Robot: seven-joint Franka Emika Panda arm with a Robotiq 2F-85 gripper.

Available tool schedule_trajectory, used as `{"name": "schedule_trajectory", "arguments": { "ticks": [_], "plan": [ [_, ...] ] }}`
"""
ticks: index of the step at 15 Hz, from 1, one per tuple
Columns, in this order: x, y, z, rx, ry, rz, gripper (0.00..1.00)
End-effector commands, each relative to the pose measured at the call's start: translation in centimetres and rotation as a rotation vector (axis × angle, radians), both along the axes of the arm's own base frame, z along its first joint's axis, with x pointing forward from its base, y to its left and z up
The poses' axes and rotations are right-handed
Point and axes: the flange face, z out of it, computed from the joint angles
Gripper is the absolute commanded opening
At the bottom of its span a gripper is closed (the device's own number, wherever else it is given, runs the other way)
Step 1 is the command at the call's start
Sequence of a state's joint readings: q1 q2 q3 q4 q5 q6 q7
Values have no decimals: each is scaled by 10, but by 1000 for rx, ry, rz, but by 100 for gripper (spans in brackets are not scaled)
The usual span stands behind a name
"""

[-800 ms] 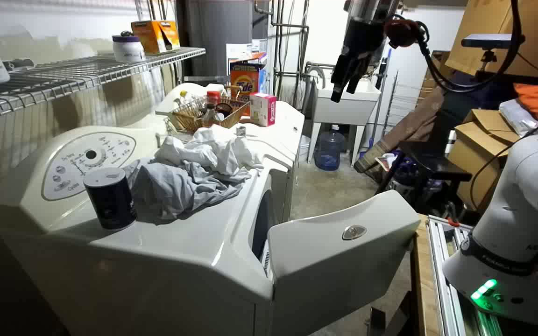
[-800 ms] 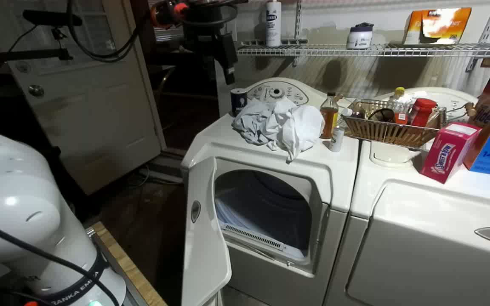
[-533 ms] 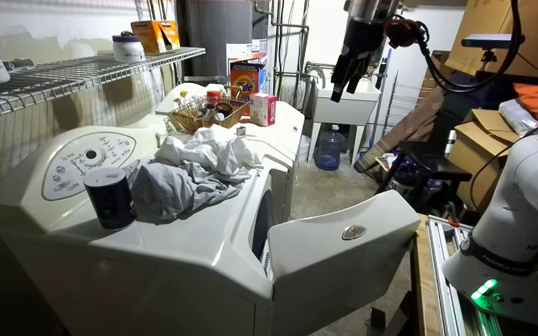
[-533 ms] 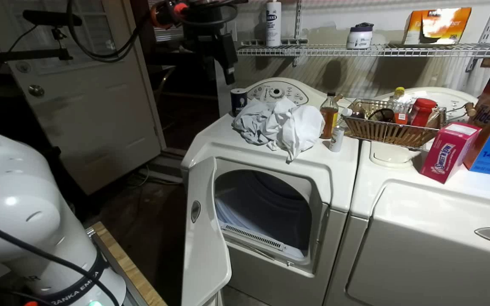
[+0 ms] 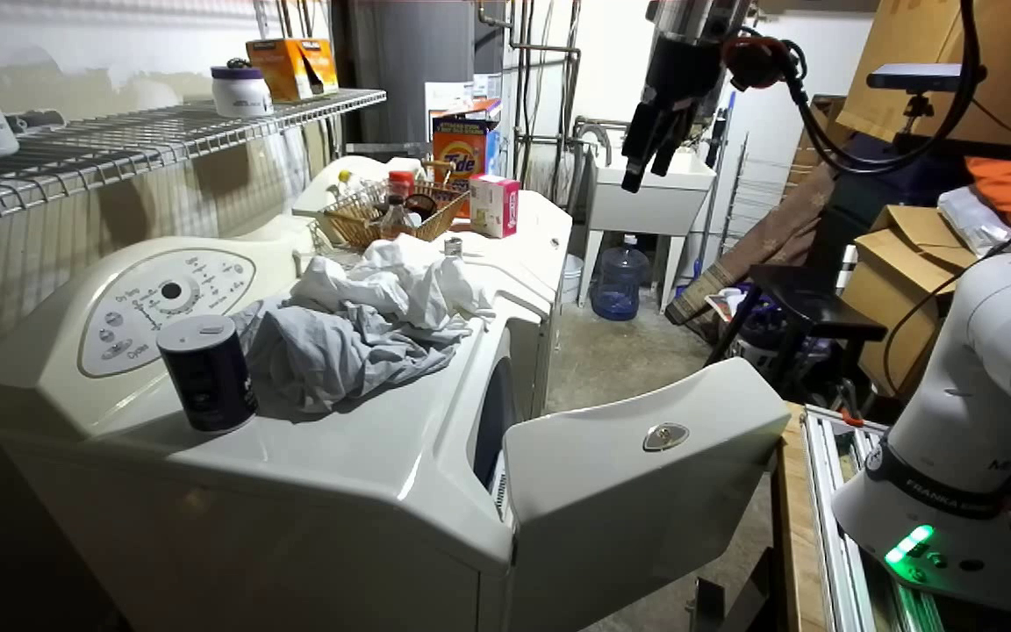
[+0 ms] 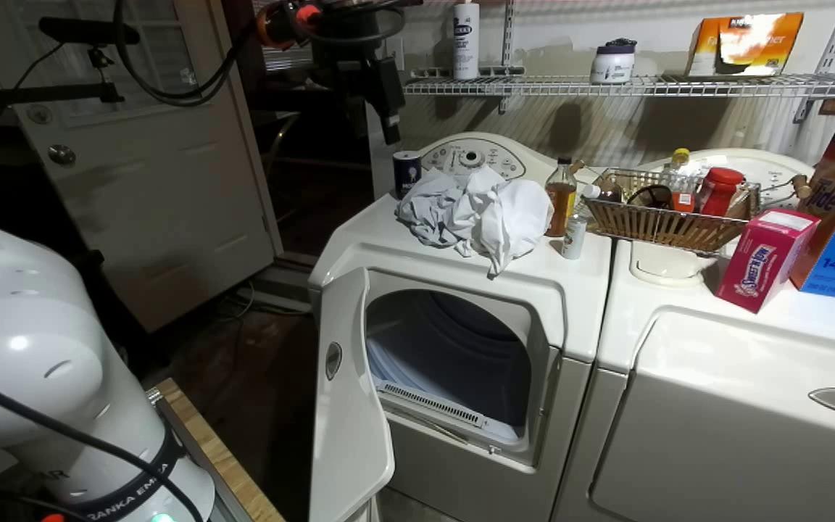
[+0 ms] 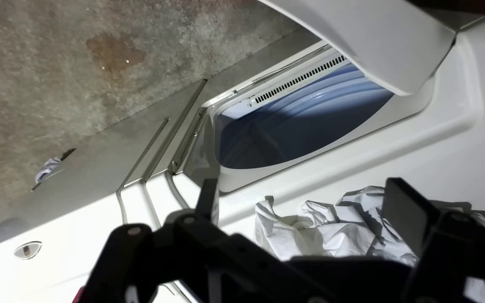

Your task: Place the white fabric in the open washing machine.

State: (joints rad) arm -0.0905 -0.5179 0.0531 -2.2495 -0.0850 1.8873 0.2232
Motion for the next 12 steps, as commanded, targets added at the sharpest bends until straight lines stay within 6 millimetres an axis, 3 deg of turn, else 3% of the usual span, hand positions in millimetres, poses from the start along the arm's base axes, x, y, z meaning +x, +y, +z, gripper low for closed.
{"name": "schedule_trajectory", "arguments": {
  "ticks": [1, 8, 12],
  "plan": [
    [0, 0, 1, 0, 1, 0, 100],
    [0, 0, 1, 0, 1, 0, 100],
    [38, -12, -11, 18, -4, 30, 100]
  ]
}}
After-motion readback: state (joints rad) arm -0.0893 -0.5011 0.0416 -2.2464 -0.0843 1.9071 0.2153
